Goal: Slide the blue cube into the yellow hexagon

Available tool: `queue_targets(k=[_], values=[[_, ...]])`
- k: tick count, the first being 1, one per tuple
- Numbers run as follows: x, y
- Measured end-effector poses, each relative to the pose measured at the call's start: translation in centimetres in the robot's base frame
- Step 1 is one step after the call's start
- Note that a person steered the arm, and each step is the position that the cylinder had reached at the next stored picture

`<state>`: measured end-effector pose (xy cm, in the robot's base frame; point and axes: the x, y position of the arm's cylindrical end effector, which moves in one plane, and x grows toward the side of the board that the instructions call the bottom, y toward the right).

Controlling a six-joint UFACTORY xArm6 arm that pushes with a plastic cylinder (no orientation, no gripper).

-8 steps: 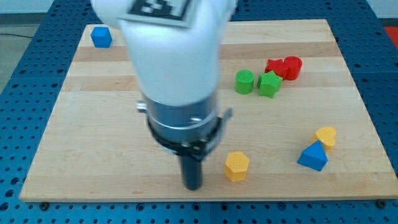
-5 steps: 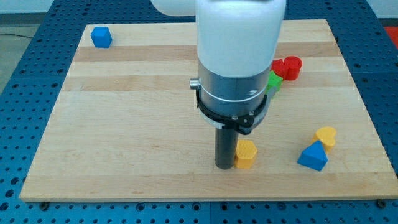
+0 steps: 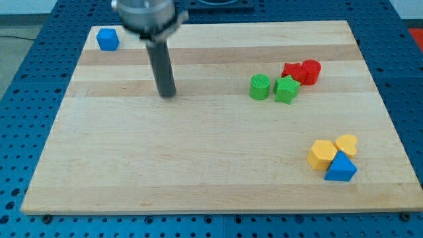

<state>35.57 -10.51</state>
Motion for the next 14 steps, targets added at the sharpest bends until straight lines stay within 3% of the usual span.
queue_targets(k=[1,2,3,4,5,6,7,8,10,11,12,13,14], values=[[-11.6,-0.4],[-15.6,-9.6],[-16.3,-17.5],[-11.0,-17.6],[-10.6,-12.5],[-16.4,-15.2],[-13.0,-8.3],[-6.9,-5.6],[-6.1,-10.5],[-2.8,-10.6],[-2.8,-16.0],[-1.8,-17.1],[1.7,-12.6]])
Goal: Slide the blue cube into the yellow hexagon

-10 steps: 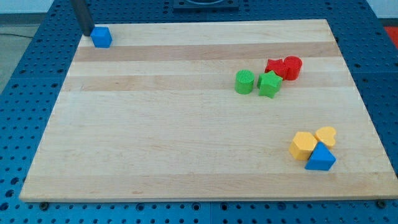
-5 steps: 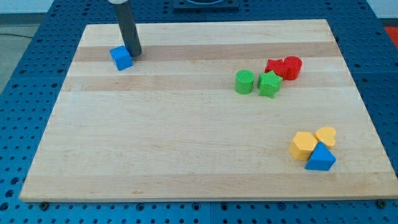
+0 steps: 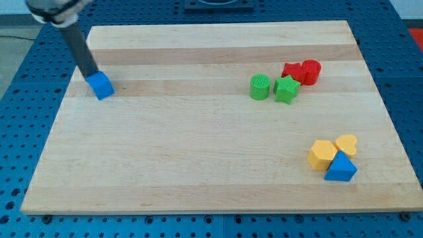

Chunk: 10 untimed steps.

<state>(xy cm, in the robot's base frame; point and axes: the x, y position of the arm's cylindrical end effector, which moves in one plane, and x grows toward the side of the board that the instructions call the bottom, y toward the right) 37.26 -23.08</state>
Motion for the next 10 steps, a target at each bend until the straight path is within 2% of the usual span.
queue_targets(k=[2,4,5,7,8,9,10], values=[[5.1,0.4],[11.9,6.9],[13.0,12.9],[7.4,8.5],[9.0,17.7],[12.4,24.5],[12.5,22.6]])
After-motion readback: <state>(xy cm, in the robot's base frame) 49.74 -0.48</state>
